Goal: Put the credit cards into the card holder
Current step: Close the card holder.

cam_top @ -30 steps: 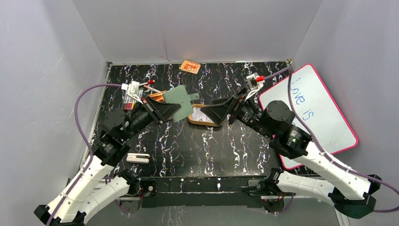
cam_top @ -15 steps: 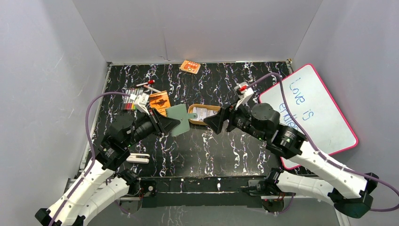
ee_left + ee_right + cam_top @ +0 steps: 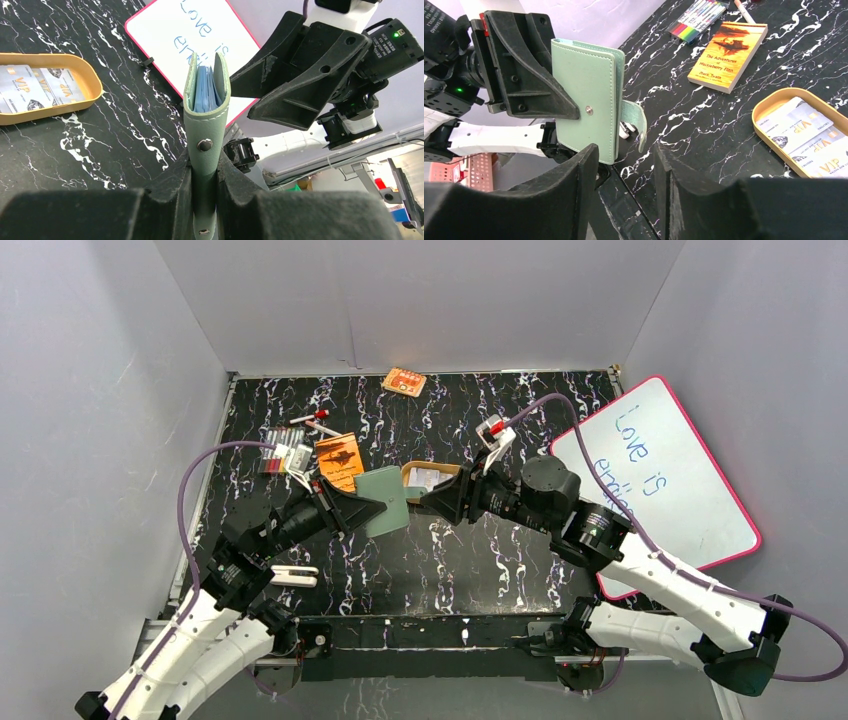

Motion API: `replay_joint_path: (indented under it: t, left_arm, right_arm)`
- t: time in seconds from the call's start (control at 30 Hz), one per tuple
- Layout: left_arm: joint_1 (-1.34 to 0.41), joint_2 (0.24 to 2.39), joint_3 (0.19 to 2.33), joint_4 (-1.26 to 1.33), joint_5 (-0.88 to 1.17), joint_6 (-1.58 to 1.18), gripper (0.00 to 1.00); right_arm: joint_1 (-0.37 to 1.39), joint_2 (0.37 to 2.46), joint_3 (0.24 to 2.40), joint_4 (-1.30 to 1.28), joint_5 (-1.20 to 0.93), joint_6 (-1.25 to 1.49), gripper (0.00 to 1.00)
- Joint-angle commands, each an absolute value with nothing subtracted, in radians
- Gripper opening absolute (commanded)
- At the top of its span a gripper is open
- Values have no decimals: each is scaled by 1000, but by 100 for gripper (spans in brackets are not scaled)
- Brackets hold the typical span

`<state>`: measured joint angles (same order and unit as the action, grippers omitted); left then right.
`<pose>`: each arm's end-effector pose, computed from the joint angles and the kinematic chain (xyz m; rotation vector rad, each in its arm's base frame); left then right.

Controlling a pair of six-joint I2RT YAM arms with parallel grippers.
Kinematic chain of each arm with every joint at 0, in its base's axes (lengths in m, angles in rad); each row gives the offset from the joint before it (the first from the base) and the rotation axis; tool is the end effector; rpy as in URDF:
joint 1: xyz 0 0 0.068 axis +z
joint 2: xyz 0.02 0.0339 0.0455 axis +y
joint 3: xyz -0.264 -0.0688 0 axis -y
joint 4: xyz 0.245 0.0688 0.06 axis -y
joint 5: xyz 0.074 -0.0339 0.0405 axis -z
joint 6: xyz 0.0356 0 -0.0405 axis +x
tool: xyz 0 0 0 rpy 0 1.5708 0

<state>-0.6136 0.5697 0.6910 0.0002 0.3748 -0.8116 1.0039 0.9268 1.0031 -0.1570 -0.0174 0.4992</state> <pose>0.1069 -0.0913 0.3581 0.1819 1.6177 -1.4039 0.1125 0.1779 0.3943 -0.4595 1.7245 1.1353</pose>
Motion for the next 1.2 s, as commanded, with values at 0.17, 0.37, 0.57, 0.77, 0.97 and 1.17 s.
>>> replay_joint_path:
  t: [0.17, 0.37, 0.57, 0.77, 0.97, 1.17]
  left_arm:
    - [-617, 556, 710, 23, 414, -814, 0]
    - [-617, 548, 714, 14, 410, -810, 0]
    - [-616, 548, 713, 20, 418, -810, 0]
    - [-617, 545, 718, 11, 414, -799, 0]
    - [-617, 542, 718, 9, 412, -798, 0]
    - [-617, 537, 720, 15, 415, -801, 0]
  right_arm:
    - [1008, 926, 1008, -57, -44, 528, 44]
    - [1008, 942, 1015, -83, -23, 531, 33]
    - [1008, 945, 1026, -127, 29, 534, 44]
    - [1008, 919, 1020, -118, 30, 529, 49]
    - [1008, 909, 1025, -142, 64, 517, 49]
    - [1008, 943, 1037, -138, 15, 515, 40]
